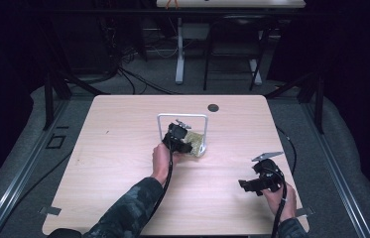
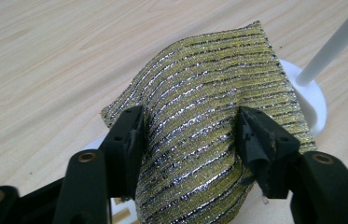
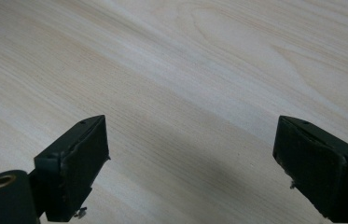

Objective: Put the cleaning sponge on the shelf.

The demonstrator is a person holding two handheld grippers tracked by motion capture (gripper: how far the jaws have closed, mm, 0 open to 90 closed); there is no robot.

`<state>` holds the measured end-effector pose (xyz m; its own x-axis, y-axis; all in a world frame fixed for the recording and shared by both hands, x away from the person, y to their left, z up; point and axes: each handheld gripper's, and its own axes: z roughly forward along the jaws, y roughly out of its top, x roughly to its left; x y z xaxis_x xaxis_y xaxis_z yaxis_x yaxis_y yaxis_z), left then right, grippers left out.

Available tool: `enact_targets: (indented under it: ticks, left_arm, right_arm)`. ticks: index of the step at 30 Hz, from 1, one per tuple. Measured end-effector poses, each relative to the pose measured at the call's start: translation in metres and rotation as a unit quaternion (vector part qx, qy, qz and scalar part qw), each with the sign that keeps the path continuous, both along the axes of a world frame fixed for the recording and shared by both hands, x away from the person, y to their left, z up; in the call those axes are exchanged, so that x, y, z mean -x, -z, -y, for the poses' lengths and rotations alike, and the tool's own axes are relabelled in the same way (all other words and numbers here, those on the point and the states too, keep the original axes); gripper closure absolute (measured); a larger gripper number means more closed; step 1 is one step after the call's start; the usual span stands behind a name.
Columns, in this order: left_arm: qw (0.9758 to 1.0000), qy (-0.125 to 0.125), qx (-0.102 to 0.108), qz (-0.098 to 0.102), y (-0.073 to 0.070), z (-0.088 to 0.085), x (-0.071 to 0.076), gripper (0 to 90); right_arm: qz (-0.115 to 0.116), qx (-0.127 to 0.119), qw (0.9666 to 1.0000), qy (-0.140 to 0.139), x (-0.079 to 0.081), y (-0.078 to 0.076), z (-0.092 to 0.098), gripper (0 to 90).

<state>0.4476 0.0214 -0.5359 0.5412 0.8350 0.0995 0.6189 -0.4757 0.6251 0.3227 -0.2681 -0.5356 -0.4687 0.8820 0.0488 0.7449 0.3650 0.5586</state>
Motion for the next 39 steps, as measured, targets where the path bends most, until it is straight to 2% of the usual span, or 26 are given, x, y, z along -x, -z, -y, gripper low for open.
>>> enact_targets:
  ticks: [4,15,20,25,32,39]
  left_arm:
    - [1.0000,-0.006,-0.001,0.002,0.000,-0.002,0.000,36.5]
    - [0.9999,0.008,0.007,-0.003,-0.005,-0.003,0.002,29.7]
    - [0.9996,0.024,0.015,0.004,-0.016,-0.002,0.009,26.6]
    - [0.9982,0.056,0.018,-0.004,-0.029,-0.004,0.017,21.3]
    - [0.9952,0.095,0.019,-0.012,-0.048,-0.018,0.033,14.5]
    - [0.9946,0.101,0.017,-0.018,-0.058,-0.041,0.043,9.1]
  right_arm:
    - [0.001,0.000,1.0000,-0.001,0.000,0.000,0.000,9.8]
    - [-0.001,0.003,1.0000,0.003,0.000,0.000,0.001,9.7]
    - [-0.001,0.001,1.0000,0.002,0.001,-0.001,0.001,9.7]
    - [0.004,0.001,1.0000,0.005,0.001,-0.001,0.001,9.8]
    - [0.004,0.002,1.0000,0.004,0.001,-0.001,0.001,9.8]
    - [0.005,0.003,1.0000,0.003,0.002,-0.002,0.001,9.8]
